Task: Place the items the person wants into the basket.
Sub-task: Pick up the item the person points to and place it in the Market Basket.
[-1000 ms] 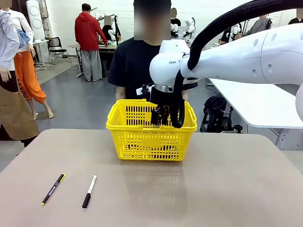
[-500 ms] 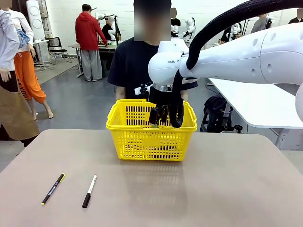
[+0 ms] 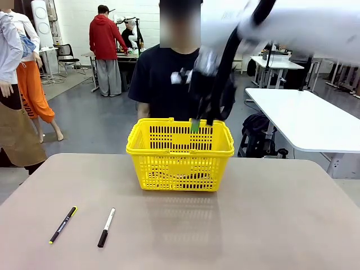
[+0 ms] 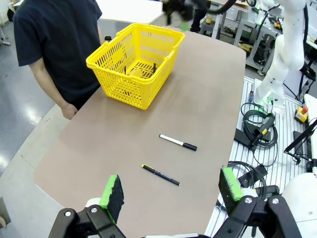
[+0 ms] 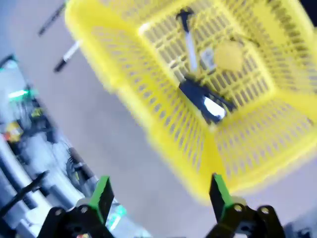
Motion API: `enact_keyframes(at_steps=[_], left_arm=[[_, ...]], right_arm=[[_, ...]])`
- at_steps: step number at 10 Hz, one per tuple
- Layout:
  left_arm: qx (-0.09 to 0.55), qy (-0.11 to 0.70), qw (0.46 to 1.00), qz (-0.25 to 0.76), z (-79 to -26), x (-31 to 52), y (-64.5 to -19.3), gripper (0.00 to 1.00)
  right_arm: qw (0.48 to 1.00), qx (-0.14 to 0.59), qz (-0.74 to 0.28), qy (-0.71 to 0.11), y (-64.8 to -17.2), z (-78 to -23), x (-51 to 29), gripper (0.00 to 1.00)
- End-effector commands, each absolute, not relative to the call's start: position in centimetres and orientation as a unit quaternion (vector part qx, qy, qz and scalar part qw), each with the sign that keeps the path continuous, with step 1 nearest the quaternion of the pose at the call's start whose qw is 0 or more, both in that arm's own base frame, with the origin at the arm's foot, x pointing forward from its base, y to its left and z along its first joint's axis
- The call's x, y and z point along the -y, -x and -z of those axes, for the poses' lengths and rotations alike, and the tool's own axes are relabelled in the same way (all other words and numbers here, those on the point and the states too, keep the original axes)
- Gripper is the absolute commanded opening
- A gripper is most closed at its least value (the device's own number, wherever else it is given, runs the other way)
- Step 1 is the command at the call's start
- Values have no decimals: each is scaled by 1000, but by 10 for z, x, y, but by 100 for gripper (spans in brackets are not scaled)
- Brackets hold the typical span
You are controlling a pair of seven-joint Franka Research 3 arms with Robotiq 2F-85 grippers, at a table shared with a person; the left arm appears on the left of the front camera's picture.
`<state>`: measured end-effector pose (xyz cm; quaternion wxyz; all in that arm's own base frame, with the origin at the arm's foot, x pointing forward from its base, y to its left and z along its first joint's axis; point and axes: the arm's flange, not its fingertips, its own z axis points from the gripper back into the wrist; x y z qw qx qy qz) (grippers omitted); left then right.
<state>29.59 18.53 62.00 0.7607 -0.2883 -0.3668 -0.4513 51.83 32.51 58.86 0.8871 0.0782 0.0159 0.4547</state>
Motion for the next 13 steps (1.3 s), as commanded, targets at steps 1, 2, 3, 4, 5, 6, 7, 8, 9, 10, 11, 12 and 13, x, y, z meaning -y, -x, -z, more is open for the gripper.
enact_keyframes(at_steps=[1,2,3,4,5,6,7,8,9,10,11,12,13], left_arm=[[376,290,752,457,-619,-185,-295,100],[376,290,752,457,-619,-185,-295,100],[376,290,752,457,-619,-185,-295,100],[376,290,752,457,-619,-185,-295,100],[376,290,752,457,-619,-185,-295,100],[376,290,752,457,-619,-185,-295,100],[376,290,752,457,-619,-185,-295,100],[376,290,752,457,-619,-185,-295,100],[376,290,752,457,-619,-185,-295,100],[376,290,752,457,-619,-185,-295,100],[376,290,752,457,-619,-185,-295,100],[376,290,752,457,-619,-185,-295,100],[376,290,752,457,-619,-185,-295,100]], right_arm=[[925,-8,-370,-89,-423,-659,-259,100],[937,11,-336,-93,-374,-676,-222,100],[941,13,-320,-105,-342,-670,-195,100],[945,17,-307,-111,-320,-651,-175,100],[946,34,-299,-120,-304,-627,-159,100],[947,37,-294,-125,-299,-598,-149,100],[948,33,-291,-123,-301,-575,-147,100],[948,24,-295,-114,-306,-558,-150,100],[953,20,-281,-108,-313,-547,-149,100],[958,23,-267,-107,-317,-542,-150,100],[963,29,-241,-114,-321,-542,-153,100],[972,32,-201,-117,-327,-544,-155,100],[958,19,-266,-107,-316,-532,-145,100]])
